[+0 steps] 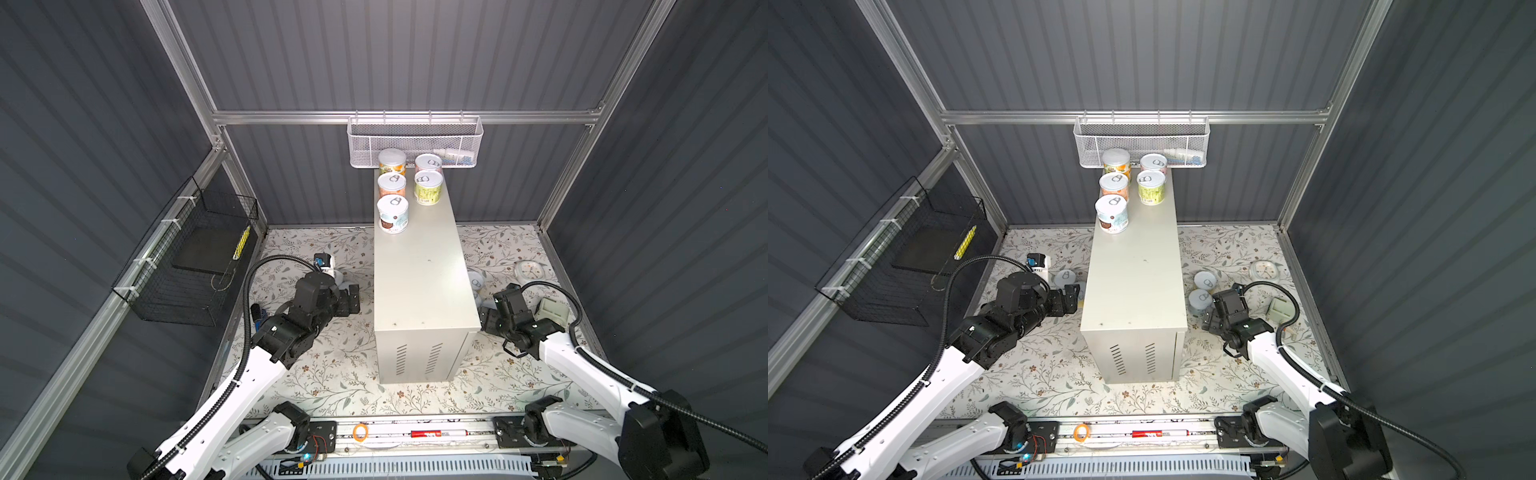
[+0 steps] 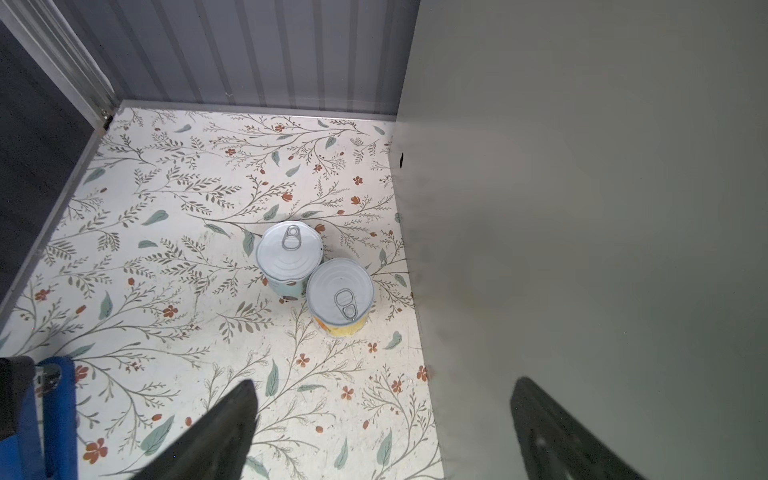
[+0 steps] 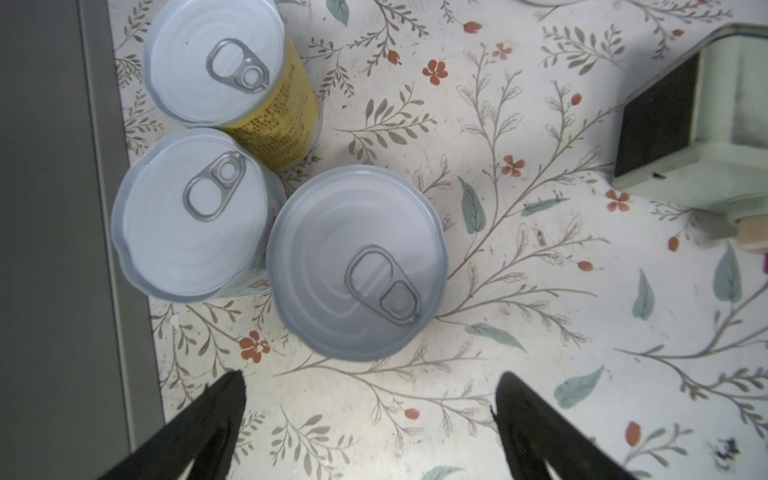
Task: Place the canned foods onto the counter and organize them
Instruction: 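Open the left gripper and withdraw it down toward its floor cans, then lower the right gripper around the pink can nearest the robot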
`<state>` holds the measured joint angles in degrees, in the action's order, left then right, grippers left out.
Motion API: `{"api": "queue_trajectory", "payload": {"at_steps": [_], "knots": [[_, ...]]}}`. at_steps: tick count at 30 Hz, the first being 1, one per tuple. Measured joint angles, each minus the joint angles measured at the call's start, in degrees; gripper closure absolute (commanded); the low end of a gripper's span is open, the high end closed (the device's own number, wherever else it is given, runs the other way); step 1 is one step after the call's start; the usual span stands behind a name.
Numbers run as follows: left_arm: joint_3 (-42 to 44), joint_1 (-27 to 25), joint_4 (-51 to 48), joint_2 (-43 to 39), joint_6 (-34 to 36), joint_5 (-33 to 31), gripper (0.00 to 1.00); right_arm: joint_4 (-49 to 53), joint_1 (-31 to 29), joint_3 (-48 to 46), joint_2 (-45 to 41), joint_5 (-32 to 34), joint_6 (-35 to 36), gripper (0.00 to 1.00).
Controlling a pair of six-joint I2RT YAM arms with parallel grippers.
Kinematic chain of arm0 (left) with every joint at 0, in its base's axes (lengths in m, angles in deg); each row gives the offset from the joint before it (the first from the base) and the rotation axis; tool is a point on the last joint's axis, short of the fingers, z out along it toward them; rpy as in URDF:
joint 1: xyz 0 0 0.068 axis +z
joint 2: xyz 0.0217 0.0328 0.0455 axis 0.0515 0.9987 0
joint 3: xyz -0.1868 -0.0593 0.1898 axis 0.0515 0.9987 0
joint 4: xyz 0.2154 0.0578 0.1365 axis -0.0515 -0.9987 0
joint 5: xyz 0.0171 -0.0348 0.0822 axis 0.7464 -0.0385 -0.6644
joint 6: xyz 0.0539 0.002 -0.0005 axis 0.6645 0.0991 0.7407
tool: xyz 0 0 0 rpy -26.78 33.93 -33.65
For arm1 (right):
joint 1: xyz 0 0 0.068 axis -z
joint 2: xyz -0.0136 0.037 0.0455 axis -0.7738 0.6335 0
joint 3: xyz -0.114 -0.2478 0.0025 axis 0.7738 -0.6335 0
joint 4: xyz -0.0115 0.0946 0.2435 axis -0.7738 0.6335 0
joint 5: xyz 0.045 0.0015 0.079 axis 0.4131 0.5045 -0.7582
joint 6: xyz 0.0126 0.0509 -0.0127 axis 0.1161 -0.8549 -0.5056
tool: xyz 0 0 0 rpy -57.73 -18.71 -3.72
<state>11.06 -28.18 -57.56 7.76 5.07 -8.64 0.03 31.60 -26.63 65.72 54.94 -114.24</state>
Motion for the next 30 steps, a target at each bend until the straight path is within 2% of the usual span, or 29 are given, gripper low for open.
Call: {"api": "queue_trajectory", "payload": {"at_steps": [9, 30], "knots": [[3.5, 2.0, 3.1, -0.5, -1.5, 2.5, 0.04, -3.0, 1.3, 3.7, 9.2, 0.1, 0.3, 0.08], [5.3, 2.0, 8.1, 2.4, -3.2, 5.0, 0.07, -6.5, 5.5, 4.8, 15.9, -1.1, 0.3, 0.12]]}}
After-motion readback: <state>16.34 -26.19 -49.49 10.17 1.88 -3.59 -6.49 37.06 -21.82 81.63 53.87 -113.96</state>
